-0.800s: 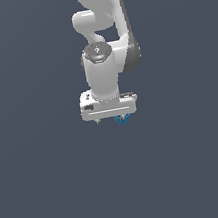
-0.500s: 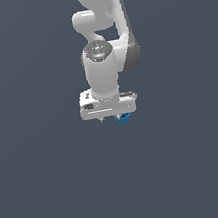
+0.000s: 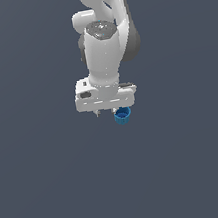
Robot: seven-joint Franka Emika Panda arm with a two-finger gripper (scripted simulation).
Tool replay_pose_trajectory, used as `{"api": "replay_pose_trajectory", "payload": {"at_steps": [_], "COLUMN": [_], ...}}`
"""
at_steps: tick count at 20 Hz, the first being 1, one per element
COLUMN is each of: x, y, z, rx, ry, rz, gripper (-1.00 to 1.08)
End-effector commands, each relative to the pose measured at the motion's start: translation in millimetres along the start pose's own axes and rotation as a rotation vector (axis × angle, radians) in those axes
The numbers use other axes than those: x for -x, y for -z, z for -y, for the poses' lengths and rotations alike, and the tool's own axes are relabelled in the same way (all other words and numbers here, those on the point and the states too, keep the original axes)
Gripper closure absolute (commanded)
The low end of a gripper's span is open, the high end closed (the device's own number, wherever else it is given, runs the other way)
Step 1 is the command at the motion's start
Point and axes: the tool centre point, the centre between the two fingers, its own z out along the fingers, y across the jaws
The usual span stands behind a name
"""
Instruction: Pick up the object and move it to a goal position.
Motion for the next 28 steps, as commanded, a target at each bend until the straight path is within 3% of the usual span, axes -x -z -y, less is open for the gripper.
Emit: {"api": "replay_pose_trajectory", "payload": {"at_steps": [1, 15, 28], "x": [1, 20, 53], "y": [17, 133, 212], "z": [-7, -60, -117], "rx": [0.039, 0.287, 0.436], "ry": [0.007, 0.010, -0.041], "rz": [-0.017, -0.155, -0.289], "gripper": [-0.20, -0.20, -0.20]}}
